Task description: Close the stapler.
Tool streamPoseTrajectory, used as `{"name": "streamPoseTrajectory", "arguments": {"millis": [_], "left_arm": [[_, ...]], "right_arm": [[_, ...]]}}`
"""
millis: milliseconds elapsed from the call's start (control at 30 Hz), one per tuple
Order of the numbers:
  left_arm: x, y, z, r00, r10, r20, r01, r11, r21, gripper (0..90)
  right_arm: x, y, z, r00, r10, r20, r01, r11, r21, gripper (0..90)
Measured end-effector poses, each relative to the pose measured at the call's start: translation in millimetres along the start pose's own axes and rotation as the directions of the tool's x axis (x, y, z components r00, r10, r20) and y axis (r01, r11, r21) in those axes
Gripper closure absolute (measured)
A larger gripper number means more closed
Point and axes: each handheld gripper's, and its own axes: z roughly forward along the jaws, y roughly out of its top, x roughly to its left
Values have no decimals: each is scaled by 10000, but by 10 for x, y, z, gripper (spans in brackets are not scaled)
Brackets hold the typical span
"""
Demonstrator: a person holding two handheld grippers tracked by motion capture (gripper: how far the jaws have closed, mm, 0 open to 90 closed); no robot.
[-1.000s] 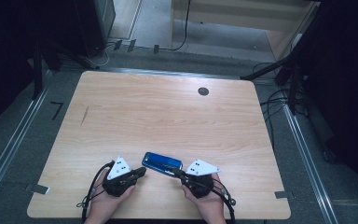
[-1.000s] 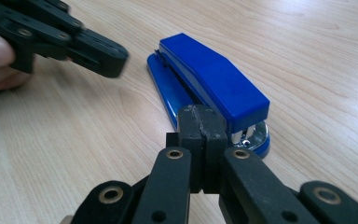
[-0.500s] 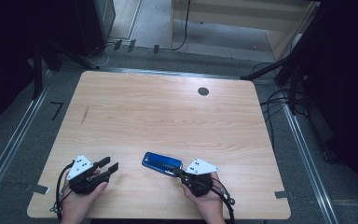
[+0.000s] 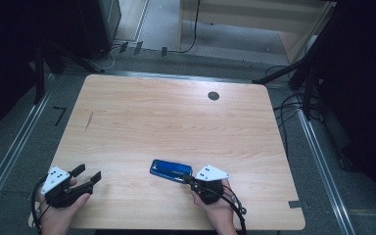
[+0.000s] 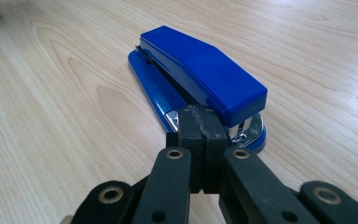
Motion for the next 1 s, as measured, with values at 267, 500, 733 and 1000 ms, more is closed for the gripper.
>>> {"name": "streamPoseTrajectory", "arguments": {"millis": [267, 500, 733, 1000], "left_arm": [[61, -3, -14, 9992, -147, -367, 156, 9996, 236, 180], [73, 0, -3, 9989, -246, -405, 260, 9990, 357, 145], [80, 3, 3, 9983, -264, -517, 286, 9988, 405, 145], [84, 5, 7, 9981, -352, -508, 374, 9984, 434, 147]], "right_arm": [[-79, 25, 54, 9998, 61, 198, -62, 10000, 30, 900], [-172, 31, 93, 9988, 136, 462, -142, 9998, 123, 900], [-247, 35, 108, 9980, 423, 460, -428, 9990, 88, 900], [-267, 108, 145, 9986, 271, 462, -280, 9994, 193, 900]]}}
